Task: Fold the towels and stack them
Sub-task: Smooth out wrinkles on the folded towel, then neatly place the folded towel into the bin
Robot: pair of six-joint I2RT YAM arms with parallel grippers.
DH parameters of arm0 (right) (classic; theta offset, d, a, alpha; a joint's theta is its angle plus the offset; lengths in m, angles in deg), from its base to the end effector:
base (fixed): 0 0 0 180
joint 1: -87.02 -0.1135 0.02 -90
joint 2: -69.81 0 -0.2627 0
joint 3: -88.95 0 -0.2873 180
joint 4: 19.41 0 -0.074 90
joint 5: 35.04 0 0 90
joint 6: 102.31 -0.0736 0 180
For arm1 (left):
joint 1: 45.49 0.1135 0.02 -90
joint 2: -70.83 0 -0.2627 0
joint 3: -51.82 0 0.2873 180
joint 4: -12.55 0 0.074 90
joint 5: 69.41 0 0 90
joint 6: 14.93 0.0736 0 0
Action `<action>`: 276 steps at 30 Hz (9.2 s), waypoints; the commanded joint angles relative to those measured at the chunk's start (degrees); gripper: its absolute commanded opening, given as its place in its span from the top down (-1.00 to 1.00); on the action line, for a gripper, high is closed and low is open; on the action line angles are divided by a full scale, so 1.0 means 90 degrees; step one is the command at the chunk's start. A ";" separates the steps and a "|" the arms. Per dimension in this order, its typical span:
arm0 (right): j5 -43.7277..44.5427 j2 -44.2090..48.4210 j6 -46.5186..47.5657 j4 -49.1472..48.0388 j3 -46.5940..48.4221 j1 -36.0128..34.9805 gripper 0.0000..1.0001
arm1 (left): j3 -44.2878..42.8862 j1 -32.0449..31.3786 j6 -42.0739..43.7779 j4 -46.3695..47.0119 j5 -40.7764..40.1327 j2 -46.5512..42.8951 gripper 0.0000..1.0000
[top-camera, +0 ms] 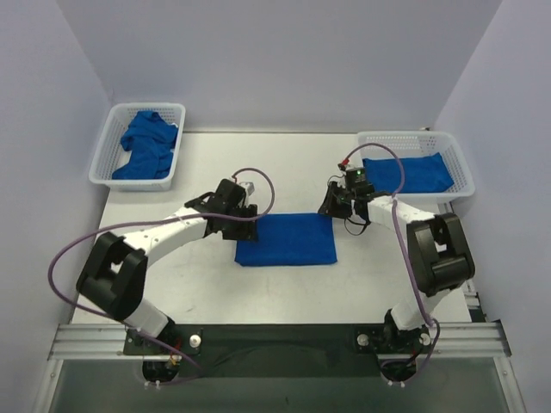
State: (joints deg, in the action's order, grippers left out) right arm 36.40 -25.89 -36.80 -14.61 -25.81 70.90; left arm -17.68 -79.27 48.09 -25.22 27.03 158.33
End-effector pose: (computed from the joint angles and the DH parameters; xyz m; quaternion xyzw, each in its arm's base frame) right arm 0.3885 0.1367 0.1463 -0.0100 0.8795 0.2918 0.3758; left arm 0.2984 -0.2096 0.1655 0.0731 0.9515 -0.1949 0.2263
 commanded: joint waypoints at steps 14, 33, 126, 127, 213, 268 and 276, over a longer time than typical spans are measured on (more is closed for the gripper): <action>0.1066 -0.0363 -0.0286 -0.0006 -0.0363 0.0209 0.58 | 0.1383 0.0794 0.0263 -0.0248 -0.0402 0.0219 -0.04; 0.2190 0.2710 -0.0022 0.2249 -0.0284 0.0365 -0.63 | -0.1260 -0.0337 0.1407 -0.0981 -0.1535 -0.0553 -0.92; -0.0847 0.0077 -0.5530 -0.2837 -0.3039 -0.0601 -0.98 | -0.1829 -0.2448 0.1191 0.1080 -0.1985 0.1489 1.00; -0.0857 -0.0001 -0.5627 -0.2867 -0.3029 -0.0640 -0.98 | -0.1839 -0.2448 0.1182 0.1080 -0.1994 0.1488 1.00; 0.0686 -0.2149 0.3600 0.4058 0.6395 0.2806 1.00 | 0.2272 0.0667 0.0527 0.0689 -0.1252 -0.2203 -0.84; 0.1945 -0.2921 0.3160 0.3051 0.6268 0.3510 1.00 | 0.2321 0.0667 0.0479 0.0621 -0.1350 -0.2144 -0.82; 0.2208 -0.3009 0.3278 0.3041 0.6258 0.3520 1.00 | 0.2321 0.0667 0.0479 0.0621 -0.1360 -0.2125 -0.81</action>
State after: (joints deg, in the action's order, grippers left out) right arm 52.57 -52.99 -8.65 13.81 30.16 101.94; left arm 4.57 -73.23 52.81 -21.55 15.07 139.16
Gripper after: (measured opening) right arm 0.093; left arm 0.908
